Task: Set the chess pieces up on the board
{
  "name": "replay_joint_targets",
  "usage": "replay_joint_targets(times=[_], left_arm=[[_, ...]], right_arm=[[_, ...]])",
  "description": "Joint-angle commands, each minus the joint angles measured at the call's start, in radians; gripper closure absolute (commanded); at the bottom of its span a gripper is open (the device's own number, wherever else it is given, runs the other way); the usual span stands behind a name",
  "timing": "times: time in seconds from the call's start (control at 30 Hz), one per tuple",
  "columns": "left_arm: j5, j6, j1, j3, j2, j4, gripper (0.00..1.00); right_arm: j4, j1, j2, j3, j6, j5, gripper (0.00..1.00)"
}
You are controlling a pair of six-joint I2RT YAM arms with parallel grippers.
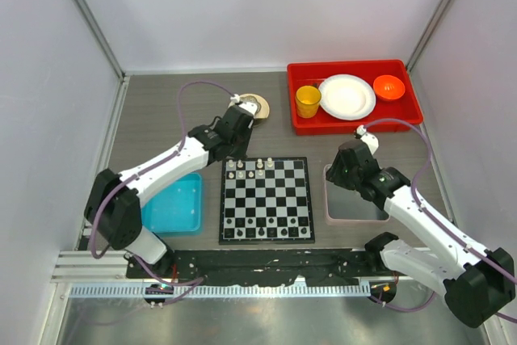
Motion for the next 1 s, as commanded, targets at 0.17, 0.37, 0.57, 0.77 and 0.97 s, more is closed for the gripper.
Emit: replay_joint_targets(times=[0.17,0.37,0.57,0.77,0.97], left_arm=[[0.010,-0.014,0.000,0.020,0.096,0.117,1.00],[0.037,-0.019,-0.002,0.015,0.129,0.150,1.00],[0.063,-0.025,0.000,0.014,0.150,0.173,1.00],[0.077,-0.031,-0.002,0.005,0.162,0.180,1.00],[0.079,-0.037,-0.002,0.005,0.181,0.183,1.00]], right_arm=[[-0.009,-0.002,-0.006,0.030,-0.038,0.018,0.58],[-0.014,-0.002,-0.026,0.017,-0.036,0.019,0.57],[-0.017,-0.002,-0.029,0.011,-0.036,0.022,0.54],[-0.020,-0.002,-0.029,0.014,-0.039,0.028,0.53],[-0.020,-0.002,-0.034,0.008,-0.041,0.028,0.53]])
